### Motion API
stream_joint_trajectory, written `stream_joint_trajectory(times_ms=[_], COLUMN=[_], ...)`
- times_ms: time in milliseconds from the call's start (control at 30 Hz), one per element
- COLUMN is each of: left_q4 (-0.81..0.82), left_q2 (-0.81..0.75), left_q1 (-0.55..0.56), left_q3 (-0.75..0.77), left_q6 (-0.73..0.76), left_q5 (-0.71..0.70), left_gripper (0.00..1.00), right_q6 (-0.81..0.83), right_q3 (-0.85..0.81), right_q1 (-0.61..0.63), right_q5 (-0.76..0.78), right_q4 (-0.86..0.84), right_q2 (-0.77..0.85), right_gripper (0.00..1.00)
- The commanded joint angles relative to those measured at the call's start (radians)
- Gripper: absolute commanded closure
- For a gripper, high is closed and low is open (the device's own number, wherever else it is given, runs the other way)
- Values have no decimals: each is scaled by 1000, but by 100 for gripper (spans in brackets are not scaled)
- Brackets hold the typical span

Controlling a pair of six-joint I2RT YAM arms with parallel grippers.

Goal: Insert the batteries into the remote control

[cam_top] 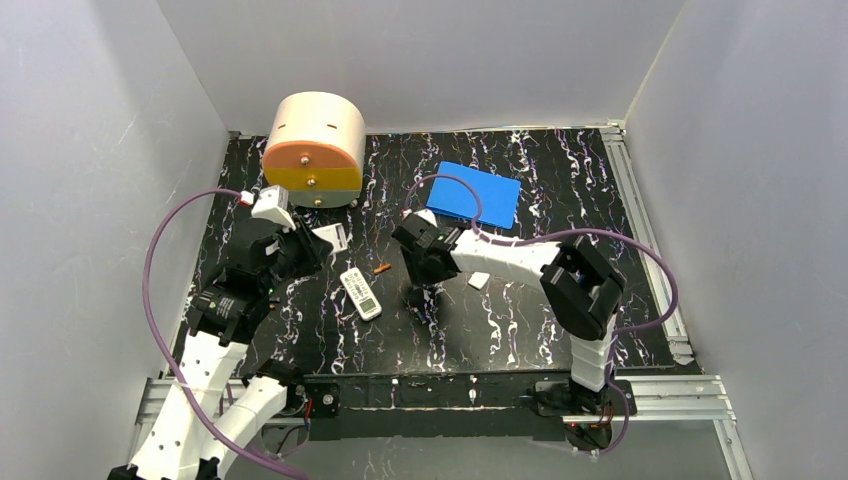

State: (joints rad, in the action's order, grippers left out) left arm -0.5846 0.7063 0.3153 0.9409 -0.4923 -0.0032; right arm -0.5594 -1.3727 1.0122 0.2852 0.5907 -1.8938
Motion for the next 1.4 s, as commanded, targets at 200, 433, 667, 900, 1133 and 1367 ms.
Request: stream_joint_trajectory(times_ms=[200, 433, 667, 900, 1133, 1367], left_q4=[39, 52, 55, 54, 58, 39], left_q2=[13, 17, 0, -17, -41, -90], left_q1=[-6, -5, -5, -5, -6, -6], left_q3=[21, 19, 4, -1, -6, -10], left_q6=[-20, -27, -32, -26, -23, -28], left_q5=[3, 32, 41, 54, 74, 71], left_gripper=[100, 100, 100, 100, 100, 100], right_q6=[51, -16, -65, -202, -669, -1033], right_q3=[-137, -188, -165, -151, -73, -125], right_q1=[-47, -72, -85, -100, -104, -103], right_q5=[-17, 28, 45, 44, 34, 94], right_q4=[63, 132, 123, 126, 158, 355], right_q2=[-97, -156, -161, -164, -93, -107], right_gripper=[46, 54, 59, 81, 94, 89])
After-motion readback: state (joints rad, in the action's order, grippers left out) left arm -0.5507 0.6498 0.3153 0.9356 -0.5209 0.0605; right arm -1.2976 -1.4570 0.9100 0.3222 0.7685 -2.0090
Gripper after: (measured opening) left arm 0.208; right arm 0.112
